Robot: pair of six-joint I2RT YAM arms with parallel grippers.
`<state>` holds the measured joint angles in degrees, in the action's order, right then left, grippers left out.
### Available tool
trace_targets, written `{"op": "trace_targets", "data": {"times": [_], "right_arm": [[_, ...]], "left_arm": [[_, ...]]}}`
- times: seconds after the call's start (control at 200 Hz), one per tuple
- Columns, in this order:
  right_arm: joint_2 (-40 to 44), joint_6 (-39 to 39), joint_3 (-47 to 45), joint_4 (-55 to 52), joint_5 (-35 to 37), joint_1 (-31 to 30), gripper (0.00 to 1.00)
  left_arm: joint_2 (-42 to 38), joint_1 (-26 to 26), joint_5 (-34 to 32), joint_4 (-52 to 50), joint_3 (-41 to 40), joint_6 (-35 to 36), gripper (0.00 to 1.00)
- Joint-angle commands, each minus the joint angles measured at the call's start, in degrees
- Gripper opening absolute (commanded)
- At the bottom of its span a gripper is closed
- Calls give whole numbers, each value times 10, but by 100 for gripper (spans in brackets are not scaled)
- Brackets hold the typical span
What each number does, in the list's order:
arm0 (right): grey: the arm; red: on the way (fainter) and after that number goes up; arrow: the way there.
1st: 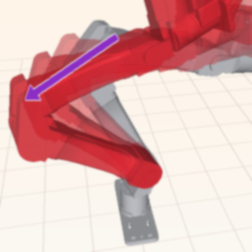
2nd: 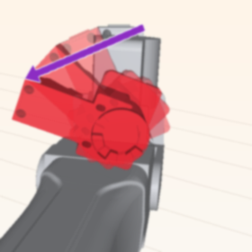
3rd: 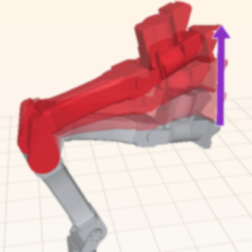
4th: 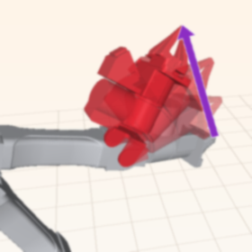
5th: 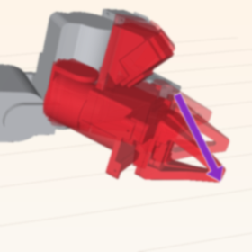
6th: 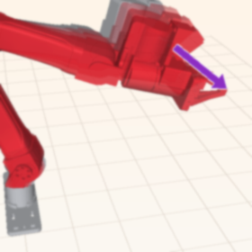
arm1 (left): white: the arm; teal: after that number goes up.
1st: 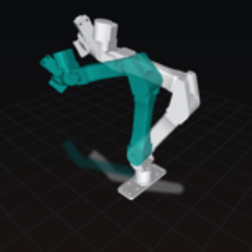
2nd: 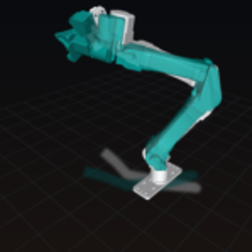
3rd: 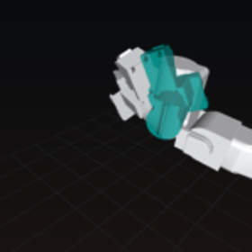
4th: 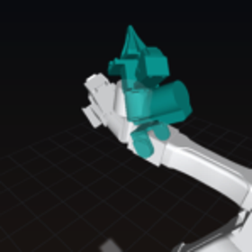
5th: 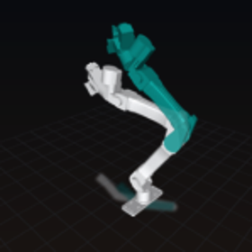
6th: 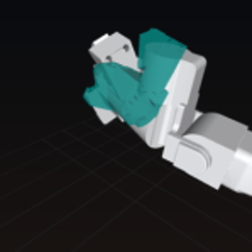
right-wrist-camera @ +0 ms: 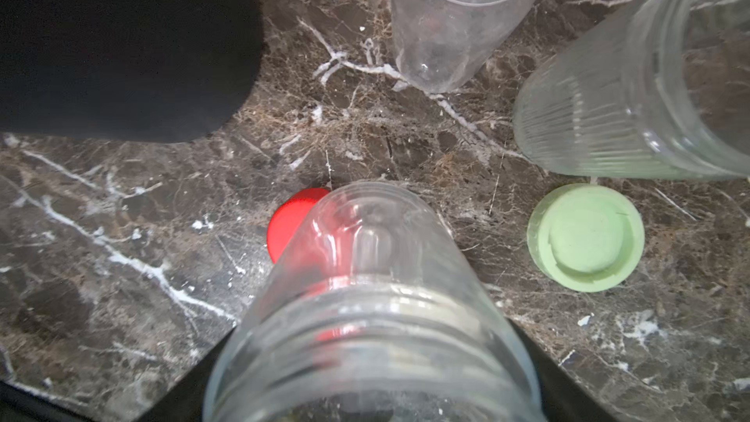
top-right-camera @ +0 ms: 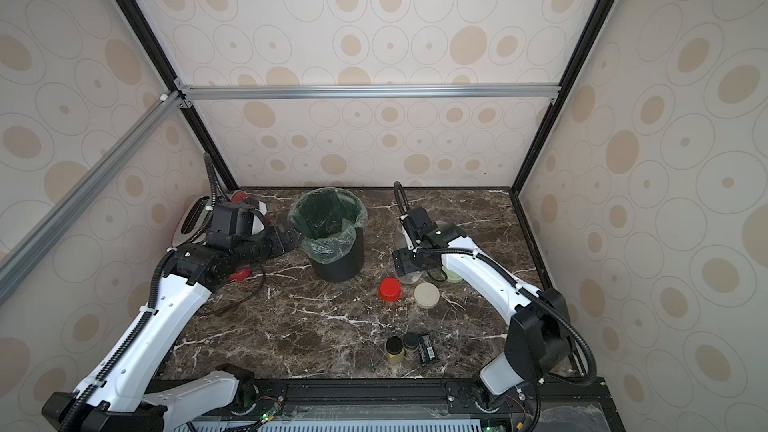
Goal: Empty expired oatmeal from jars
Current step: Place the jar at the center of the board.
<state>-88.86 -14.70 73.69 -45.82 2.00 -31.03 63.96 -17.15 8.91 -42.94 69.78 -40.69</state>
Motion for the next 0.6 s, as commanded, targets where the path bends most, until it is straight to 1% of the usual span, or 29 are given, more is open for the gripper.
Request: {"op": "trace_targets", "data": {"times": [0.0,0.185,0.356,0.446,0.596], "right_arm": [[-18,10,-8,47,15,12,27],[-71,17,-4,54,15,24,28],[-81,24,-7,49,25,27,35],[-84,23,-12,51,26,27,40],[-92,25,-10,50,17,27,53]], "left_arm": [[-5,2,9,-4,-7,14,99],[-13,3,16,9,-35,13,99],[-13,4,38,32,-56,14,99],[-10,4,46,39,-62,16,99],[-7,6,51,44,-61,27,99]]}}
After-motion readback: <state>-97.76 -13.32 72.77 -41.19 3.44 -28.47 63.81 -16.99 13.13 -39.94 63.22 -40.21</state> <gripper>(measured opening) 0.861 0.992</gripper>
